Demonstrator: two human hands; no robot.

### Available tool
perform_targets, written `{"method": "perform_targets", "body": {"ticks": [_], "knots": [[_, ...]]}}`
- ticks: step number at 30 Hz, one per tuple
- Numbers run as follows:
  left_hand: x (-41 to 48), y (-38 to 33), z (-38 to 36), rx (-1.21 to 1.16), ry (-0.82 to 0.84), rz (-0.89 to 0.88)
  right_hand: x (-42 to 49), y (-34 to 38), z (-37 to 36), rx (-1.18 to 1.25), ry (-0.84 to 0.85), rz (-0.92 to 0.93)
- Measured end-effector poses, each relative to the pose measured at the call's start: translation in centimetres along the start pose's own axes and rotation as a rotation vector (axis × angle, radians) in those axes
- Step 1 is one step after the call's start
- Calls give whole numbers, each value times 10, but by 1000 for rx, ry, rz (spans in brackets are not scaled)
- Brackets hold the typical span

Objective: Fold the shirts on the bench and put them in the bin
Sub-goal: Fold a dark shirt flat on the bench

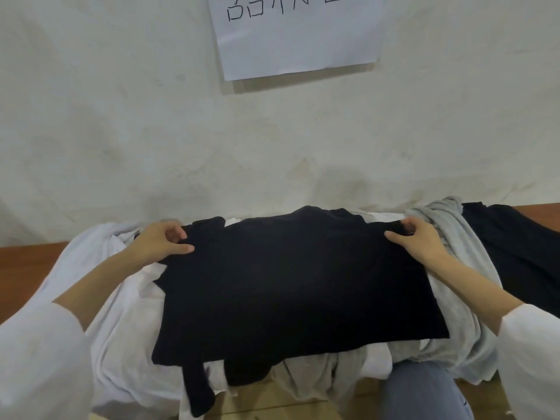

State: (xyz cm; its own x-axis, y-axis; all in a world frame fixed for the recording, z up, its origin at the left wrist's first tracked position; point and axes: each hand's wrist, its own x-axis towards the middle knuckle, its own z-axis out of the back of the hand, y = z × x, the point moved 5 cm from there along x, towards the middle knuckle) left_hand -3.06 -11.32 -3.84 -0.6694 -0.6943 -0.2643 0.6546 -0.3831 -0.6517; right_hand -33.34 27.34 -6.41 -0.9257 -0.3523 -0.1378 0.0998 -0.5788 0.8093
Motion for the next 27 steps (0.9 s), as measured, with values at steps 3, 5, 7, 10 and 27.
{"method": "perform_targets", "body": {"ticks": [3,5,7,10,27], "knots": [[3,6,4,101,45,-5,4,-3,0,103,47,-56],[2,5,4,134,72,-29,4,1,3,128,97,-61],[0,0,6,79,71,-40,3,6,6,125,135,-32],[-4,-4,12,-63,47,6,-3,16,14,117,76,65],[-25,-16,22,-154,35,39,-15,26,39,589,154,-82]]}}
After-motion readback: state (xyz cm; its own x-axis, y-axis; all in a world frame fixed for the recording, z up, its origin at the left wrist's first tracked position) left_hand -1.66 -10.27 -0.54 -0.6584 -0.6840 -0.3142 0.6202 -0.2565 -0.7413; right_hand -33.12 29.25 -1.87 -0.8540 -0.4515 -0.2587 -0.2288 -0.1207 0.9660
